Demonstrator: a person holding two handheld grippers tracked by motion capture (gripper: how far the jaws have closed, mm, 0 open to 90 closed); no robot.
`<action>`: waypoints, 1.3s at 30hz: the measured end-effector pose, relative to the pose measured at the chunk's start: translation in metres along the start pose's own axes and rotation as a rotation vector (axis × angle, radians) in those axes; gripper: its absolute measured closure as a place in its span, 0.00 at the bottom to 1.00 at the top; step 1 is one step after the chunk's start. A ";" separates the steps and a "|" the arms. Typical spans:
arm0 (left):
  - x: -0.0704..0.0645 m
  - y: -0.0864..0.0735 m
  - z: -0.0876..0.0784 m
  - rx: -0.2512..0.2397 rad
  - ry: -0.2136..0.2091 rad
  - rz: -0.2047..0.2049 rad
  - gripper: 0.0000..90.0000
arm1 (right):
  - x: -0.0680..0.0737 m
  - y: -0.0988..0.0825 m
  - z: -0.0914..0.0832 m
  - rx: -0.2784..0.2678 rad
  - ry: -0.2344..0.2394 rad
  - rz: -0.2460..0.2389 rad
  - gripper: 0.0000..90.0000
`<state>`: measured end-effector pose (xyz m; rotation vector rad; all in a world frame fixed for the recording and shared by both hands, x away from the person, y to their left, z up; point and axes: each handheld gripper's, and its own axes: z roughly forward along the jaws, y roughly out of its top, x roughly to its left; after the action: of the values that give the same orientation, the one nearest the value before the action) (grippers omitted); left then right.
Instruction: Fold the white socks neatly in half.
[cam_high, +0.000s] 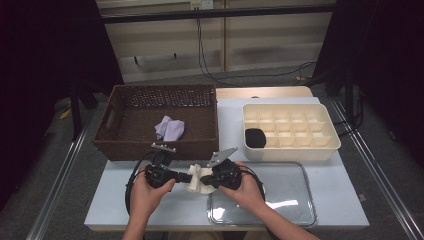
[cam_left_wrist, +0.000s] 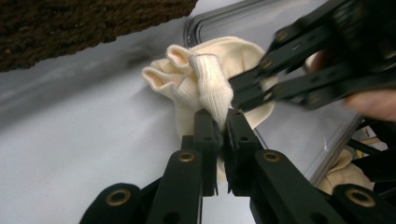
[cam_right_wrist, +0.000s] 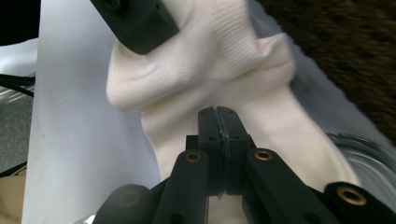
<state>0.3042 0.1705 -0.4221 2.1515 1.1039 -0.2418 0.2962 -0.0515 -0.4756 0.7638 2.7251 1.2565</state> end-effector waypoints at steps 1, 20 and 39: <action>0.000 0.000 -0.001 0.000 0.002 0.001 0.94 | 0.001 0.001 0.003 -0.001 0.006 -0.009 1.00; 0.001 0.000 0.006 0.028 0.004 -0.003 0.94 | 0.006 0.007 -0.003 0.011 0.036 -0.025 0.97; -0.008 0.005 0.029 0.006 0.002 0.010 0.92 | 0.000 -0.003 0.002 0.032 0.036 -0.006 0.98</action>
<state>0.3077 0.1442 -0.4379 2.1623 1.0949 -0.2386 0.2959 -0.0517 -0.4789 0.7432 2.7806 1.2399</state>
